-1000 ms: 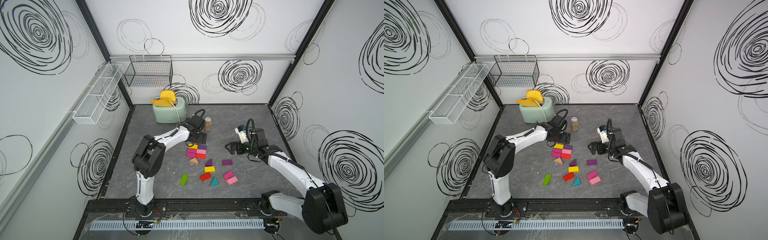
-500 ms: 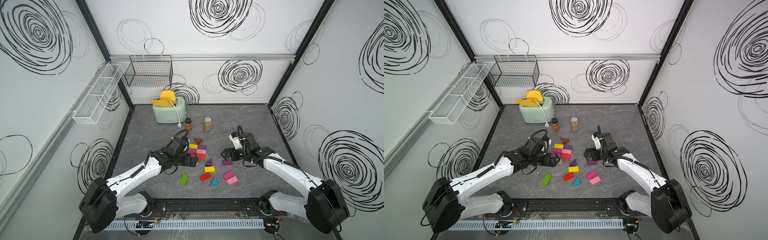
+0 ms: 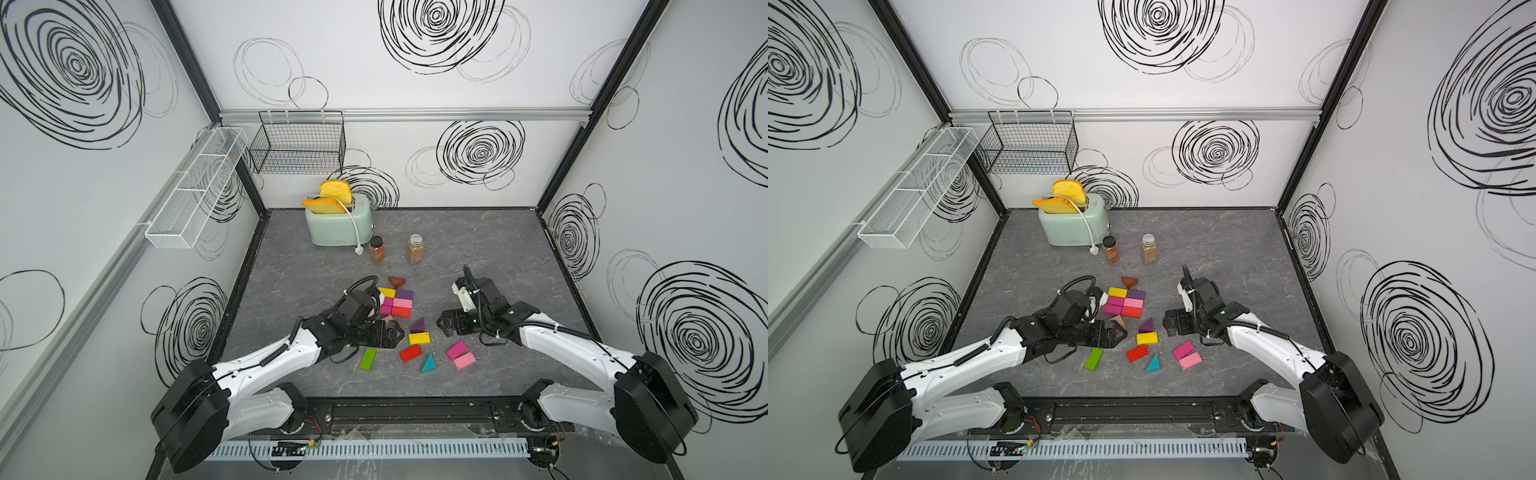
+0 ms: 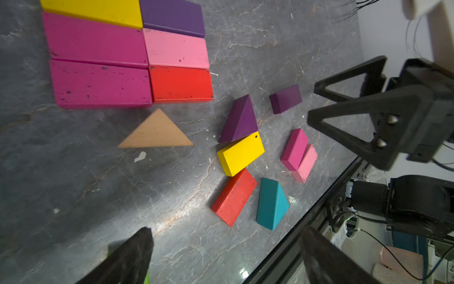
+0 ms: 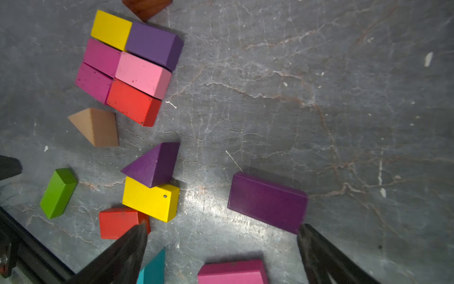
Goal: Assemble a piece of candy with building blocks
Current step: Assemble the building blocks at the center of the board.
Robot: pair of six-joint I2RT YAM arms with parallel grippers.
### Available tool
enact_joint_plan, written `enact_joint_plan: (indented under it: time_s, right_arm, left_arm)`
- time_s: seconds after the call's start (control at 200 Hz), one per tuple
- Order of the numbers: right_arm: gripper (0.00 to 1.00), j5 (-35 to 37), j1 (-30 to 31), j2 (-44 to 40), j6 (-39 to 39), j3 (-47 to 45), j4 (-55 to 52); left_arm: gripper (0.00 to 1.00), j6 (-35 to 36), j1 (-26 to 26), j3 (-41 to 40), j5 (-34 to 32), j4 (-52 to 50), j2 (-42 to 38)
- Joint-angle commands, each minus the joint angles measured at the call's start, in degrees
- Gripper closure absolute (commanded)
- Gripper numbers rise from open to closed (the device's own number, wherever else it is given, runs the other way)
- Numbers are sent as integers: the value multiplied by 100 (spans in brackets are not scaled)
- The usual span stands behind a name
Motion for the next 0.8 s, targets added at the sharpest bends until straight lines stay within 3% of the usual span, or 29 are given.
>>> enact_joint_plan:
  time_s: [0.0,0.175,0.345,0.55,0.79]
  right_arm:
    - [1,-10,-52,109,-10,-10,36]
    - [1,301,161,33,310,71,-270]
    - [1,969,1023,-1052,1677,-390,-672]
    - [1,1372,2079,-1904,2957,-285,-1835]
    - [1,1334,2985,-1837,3671,-232,-2314]
  left_arm:
    - [2,-234,-25,-221,-31,359,-345]
    - [2,-319,-76,-301,34,503,-611]
    - [2,-222,-56,-487,320,540,-771]
    - [2,-10,67,-522,647,643,-793]
    - [0,233,405,411,944,702,-296]
